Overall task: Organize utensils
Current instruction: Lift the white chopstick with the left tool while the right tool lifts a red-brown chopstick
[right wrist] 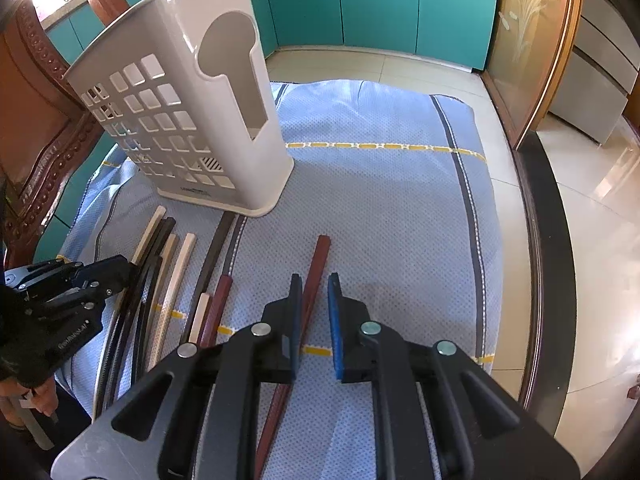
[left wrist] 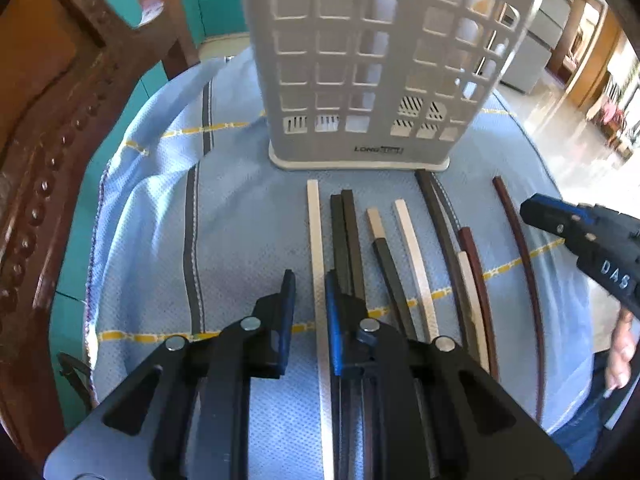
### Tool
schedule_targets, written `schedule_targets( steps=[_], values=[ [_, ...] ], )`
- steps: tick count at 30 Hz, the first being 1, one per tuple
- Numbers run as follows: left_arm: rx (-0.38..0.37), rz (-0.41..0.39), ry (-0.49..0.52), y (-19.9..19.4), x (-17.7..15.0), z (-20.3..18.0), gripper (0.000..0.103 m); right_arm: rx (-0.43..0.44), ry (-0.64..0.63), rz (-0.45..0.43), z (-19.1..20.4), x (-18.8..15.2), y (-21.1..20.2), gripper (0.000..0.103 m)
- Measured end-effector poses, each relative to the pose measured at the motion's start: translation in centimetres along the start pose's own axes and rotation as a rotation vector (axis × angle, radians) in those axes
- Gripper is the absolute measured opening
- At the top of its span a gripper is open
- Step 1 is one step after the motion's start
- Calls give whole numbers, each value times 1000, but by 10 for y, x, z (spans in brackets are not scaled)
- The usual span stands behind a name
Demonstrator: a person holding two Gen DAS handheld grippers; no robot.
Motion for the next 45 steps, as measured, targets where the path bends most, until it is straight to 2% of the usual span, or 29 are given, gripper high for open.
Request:
schedule_targets(
  steps=[4, 7, 9, 11, 13, 16, 21, 24, 27, 32, 35, 40, 43, 45],
  values=[
    [13, 4, -43, 10, 1, -4, 16, 6, -26, 14, 7, -2, 3, 15],
    [17, -3, -34, 14, 2, -6, 17, -1, -58, 55, 15, -6, 13, 17],
    [28, -11, -22, 18, 5, -10, 17, -25, -86, 44, 20, -5, 14, 17],
    [29, -12, -24, 14, 7, -12, 16, 0, -90, 37, 25, -5, 16, 14],
    [20, -11, -27, 17, 10, -16, 8, 43, -68, 27, 26, -5, 17, 9],
    [21, -24, -41, 18, 12, -21, 7, 60, -67, -24, 29, 0, 9, 8],
    [2, -111, -34, -11, 21, -28, 7, 80, -66, -177, 27, 11, -33, 7],
    [-16, -187, -25, -37, 25, -34, 7, 99, -82, -297, 24, 14, -69, 7],
    [-66, -268, -17, -76, 24, -38, 7, 142, -97, -419, 21, 16, -110, 7],
    [-161, -448, -6, -165, 13, -29, 7, 197, -116, -566, 24, 20, -168, 7],
    [-187, -554, 6, -215, 20, -22, 7, 218, -122, -666, 27, 35, -208, 7],
    [-246, -712, -4, -294, 58, -22, 7, 215, -117, -809, 23, 76, -265, 7],
    [-294, -777, -34, -320, 84, -25, 7, 182, -88, -859, 20, 108, -277, 7],
    [-315, -781, -69, -320, 99, -26, 7, 128, -42, -875, 14, 122, -272, 7]
  ],
)
Point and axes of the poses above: each gripper's, at about its wrist camera, not at the fingertips, and y roughly the way its jaws point, z to its left, x to its top, the point moved 4 cm from there along y, roughly the way its jaws point, and after that the axes turned 14 degrees about -y, right-handed, at the moved point
